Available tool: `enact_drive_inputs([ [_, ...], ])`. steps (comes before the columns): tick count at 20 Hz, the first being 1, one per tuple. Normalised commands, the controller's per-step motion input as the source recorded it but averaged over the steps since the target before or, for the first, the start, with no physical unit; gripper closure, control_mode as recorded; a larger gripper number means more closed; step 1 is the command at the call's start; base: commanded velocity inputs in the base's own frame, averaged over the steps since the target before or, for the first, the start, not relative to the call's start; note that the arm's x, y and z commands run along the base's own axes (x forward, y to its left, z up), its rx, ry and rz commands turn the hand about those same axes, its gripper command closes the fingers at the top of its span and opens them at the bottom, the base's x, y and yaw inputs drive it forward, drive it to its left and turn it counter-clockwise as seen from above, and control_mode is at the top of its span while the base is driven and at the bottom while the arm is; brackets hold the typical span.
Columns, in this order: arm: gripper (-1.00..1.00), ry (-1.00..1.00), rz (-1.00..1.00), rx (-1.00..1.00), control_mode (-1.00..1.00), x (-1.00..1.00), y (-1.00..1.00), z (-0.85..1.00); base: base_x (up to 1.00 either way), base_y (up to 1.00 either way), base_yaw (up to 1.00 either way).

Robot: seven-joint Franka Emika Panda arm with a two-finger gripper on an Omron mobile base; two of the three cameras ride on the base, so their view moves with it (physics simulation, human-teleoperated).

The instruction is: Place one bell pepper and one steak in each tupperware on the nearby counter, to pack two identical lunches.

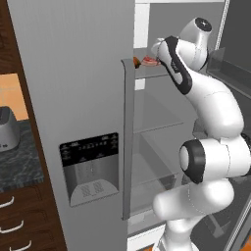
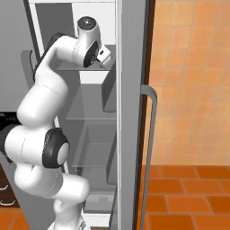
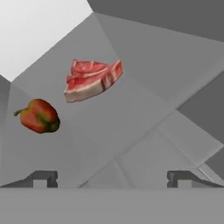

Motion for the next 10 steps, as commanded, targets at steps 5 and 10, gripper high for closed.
enact_drive_inputs([
  [5,-1.0,0.01,0.1,0.0,-1.0,0.51,-0.13,-0.02,0.0,0.0,0.0],
  [10,-1.0,0.01,0.0,0.0,-1.0,0.53,-0.06,-0.01,0.0,0.0,0.0],
])
